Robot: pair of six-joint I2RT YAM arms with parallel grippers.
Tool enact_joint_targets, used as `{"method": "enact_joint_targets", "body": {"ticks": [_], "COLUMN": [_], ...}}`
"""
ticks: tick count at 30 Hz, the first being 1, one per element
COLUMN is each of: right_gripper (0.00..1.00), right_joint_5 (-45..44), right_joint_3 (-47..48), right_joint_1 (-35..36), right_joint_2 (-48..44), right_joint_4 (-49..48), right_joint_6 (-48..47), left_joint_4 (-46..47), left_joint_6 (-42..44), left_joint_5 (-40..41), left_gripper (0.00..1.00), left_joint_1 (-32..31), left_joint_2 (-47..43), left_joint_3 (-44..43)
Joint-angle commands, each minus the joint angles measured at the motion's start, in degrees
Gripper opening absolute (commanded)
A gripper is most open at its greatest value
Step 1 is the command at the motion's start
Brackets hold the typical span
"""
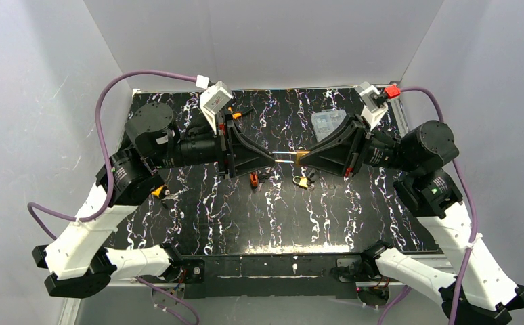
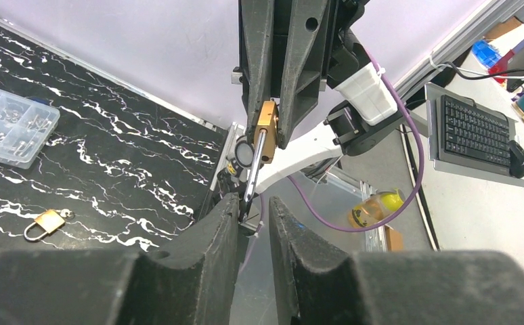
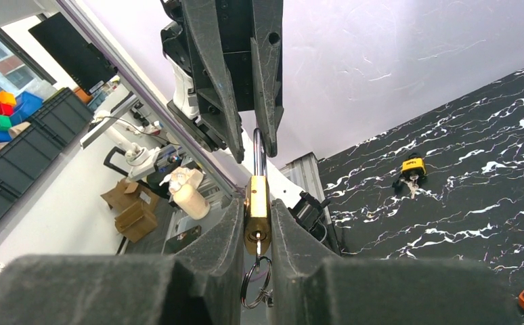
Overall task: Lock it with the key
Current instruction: Lock the lock.
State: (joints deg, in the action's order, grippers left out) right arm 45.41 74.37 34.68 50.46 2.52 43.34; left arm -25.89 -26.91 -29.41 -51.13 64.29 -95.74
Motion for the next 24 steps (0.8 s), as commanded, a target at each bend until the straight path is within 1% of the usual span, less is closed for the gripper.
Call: {"method": "enact_joint_targets", "body": {"ticks": [1, 7, 10, 13, 19, 24], "right_gripper": [0.01, 0.01, 0.01, 0.01, 0.01, 0.01], "right_joint_5": [0.3, 0.8, 0.8, 0.9, 2.0, 2.6], "right_joint_3": [0.6, 0.4, 0.2, 0.2, 0.2, -0.1], "right_joint_1": [0.1, 0.1, 0.1, 0.1, 0.1, 0.1], "right_joint_2": [0.0, 0.2, -0.1, -0.3, 0.0, 0.4], "right_joint_4": [-3.9, -3.8, -3.7, -3.6, -3.8, -4.7], "right_joint_6": [0.7, 0.7, 0.7, 0.6, 1.2, 1.6], "left_joint_4": [-0.3, -0.2, -0.4, -0.6, -0.4, 2.1], "left_joint_6": [1.0, 1.0, 1.1, 1.1, 0.9, -1.8], "left_joint_5": [0.0, 0.5, 0.4, 0.5, -0.1, -2.6], "left_gripper": [0.21, 0.17, 0.10, 0.01, 0.00, 0.00], "left_joint_1": [-0.2, -0.2, -0.1, -0.2, -0.2, -0.2], "left_joint_2": [-0.4, -0.2, 0.1, 0.3, 0.9, 2.1], "left_joint_3": [-1.8, -2.2, -2.4, -2.3, -2.0, -1.3]}}
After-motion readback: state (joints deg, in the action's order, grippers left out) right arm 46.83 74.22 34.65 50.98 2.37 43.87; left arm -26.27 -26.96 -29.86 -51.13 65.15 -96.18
